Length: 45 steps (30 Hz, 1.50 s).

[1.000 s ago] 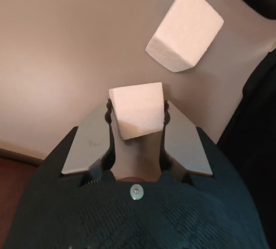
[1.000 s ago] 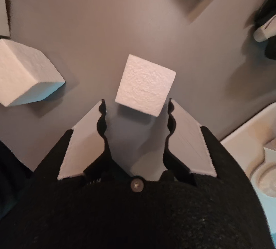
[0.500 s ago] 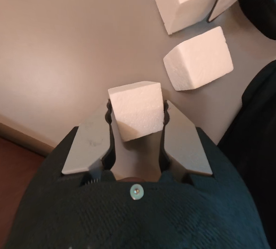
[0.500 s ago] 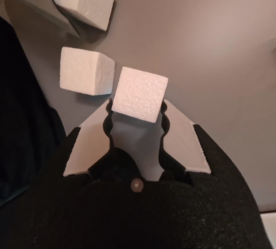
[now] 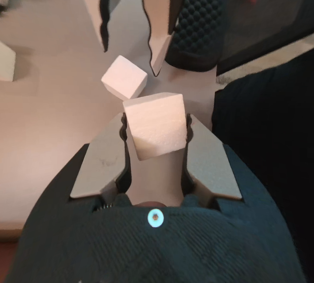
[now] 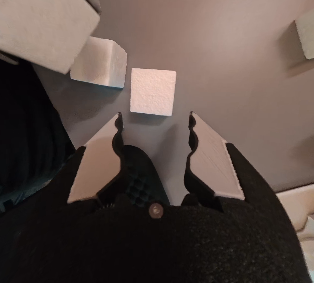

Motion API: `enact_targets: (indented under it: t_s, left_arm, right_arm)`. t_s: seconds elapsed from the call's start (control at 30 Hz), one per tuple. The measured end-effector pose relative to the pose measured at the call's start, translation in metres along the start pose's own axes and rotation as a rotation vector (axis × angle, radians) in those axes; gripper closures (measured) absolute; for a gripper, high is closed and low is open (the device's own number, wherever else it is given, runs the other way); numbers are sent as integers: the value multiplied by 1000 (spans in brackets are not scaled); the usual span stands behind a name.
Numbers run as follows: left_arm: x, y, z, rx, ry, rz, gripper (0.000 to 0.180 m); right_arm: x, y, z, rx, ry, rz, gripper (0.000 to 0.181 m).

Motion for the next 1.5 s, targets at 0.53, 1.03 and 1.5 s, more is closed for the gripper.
enact_targets:
  t_s: [0.53,1.03,1.5]
  left_arm:
    - [-3,32,7,190,253,85,99]
    - [5,20,36,83,61,118,94]
    - [5,5,63,-96,-318,214,87]
  right_arm:
    - [19,-39,-10,-165,26,-39,121]
    - [74,-28,-39,-215,33,-112,119]
    - [54,-64,-8,-332,182,-75,108]
Point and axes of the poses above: each gripper's, where its closed fingertips meet, y out along the fingers, z out of its underside, x = y × z across the jaws, the point moved 9 cm from there along -y, back along the fingers, and after that the axes turned 1 degree about -x, right-handed, at the moved point
